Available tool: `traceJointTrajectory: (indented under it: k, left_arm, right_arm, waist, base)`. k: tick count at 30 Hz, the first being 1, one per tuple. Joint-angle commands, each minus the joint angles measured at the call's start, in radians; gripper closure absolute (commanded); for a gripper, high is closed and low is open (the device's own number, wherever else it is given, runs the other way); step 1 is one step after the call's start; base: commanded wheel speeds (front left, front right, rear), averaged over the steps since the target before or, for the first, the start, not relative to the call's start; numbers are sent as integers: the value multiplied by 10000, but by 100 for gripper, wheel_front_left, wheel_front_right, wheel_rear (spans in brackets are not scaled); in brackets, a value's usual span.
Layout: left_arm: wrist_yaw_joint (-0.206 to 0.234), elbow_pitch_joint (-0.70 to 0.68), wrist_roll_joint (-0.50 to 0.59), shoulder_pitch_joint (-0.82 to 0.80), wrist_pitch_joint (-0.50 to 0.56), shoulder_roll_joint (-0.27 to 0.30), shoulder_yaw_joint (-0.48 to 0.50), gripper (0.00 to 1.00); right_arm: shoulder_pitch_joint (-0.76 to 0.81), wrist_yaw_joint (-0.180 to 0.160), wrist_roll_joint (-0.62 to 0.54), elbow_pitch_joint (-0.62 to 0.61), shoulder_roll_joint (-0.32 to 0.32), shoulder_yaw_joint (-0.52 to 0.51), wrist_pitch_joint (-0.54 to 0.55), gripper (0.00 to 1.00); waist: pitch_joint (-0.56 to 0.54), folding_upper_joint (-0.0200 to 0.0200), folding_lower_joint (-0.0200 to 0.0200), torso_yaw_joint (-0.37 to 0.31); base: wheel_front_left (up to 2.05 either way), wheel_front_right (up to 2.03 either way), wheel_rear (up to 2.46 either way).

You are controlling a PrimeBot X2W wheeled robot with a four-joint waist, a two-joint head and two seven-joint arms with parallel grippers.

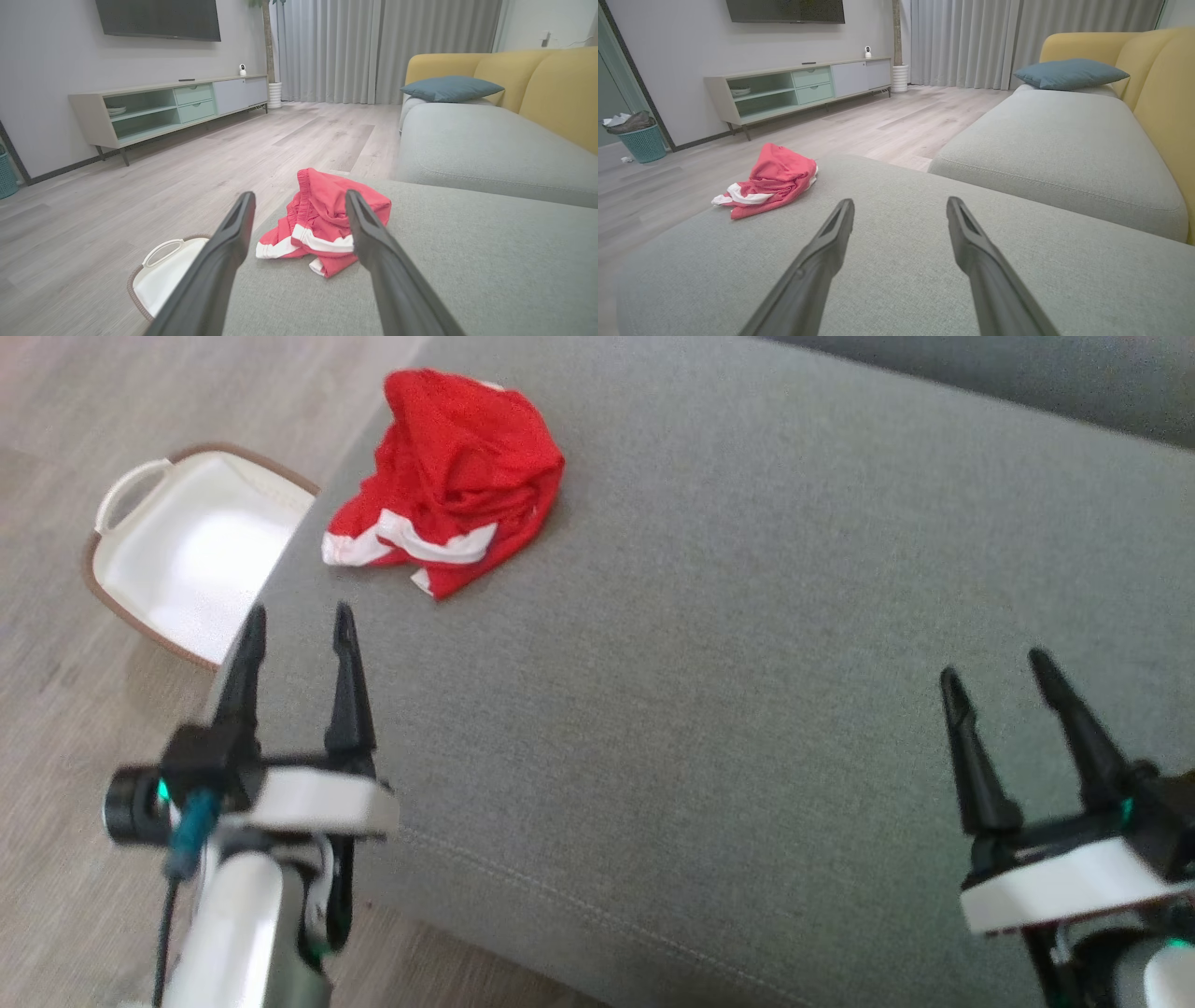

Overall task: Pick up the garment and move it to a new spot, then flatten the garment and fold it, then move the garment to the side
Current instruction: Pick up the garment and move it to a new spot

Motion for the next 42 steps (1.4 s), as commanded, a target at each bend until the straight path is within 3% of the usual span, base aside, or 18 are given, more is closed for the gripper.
traceJointTrajectory:
  k: [1,7,16,25,26,27,35,42]
  left_arm:
    - [-85,-202,71,-770,-51,34,503,0]
    - [-517,1225,-206,-2322,-51,-76,789,0]
    - [-1533,6581,-927,-5577,322,264,1101,0]
    - [-1959,9729,-1538,-7226,1687,801,1439,0]
    - [-1992,9896,-1556,-7317,1692,879,1445,53]
    - [-2003,10002,-1565,-7385,1586,953,1453,100]
    - [-1658,9869,-1351,-7227,122,1516,1410,100]
    - [-1223,7047,-1088,-5758,-46,1572,1615,100]
  right_arm:
    - [-534,-7,-83,-488,-286,213,77,0]
    - [-976,-7,-48,-957,-744,250,527,0]
    - [-1157,-7,85,-1470,-1206,-196,863,0]
    - [-1364,-7,209,-1444,-1269,-390,720,0]
    - [-1373,-7,218,-1428,-1243,-426,684,0]
    - [-1382,-7,225,-1404,-1213,-464,648,0]
    - [-1483,-7,249,-1113,-970,-515,182,0]
    - [-1364,-7,245,-733,-552,-472,-200,0]
  waist:
    - [371,-1,0,-108]
    - [1623,-1,0,-658]
    - [3038,-1,0,-1561]
    - [3444,-1,0,-2127]
    - [3429,-1,0,-2168]
    - [3397,-1,0,-2203]
    - [2566,-1,0,-2308]
    - [1286,-1,0,-2383]
  base:
    - [0,0,0]
    - [0,0,0]
    - [0,0,0]
    - [0,0,0]
    - [0,0,0]
    - [0,0,0]
    - [0,0,0]
    - [0,0,0]
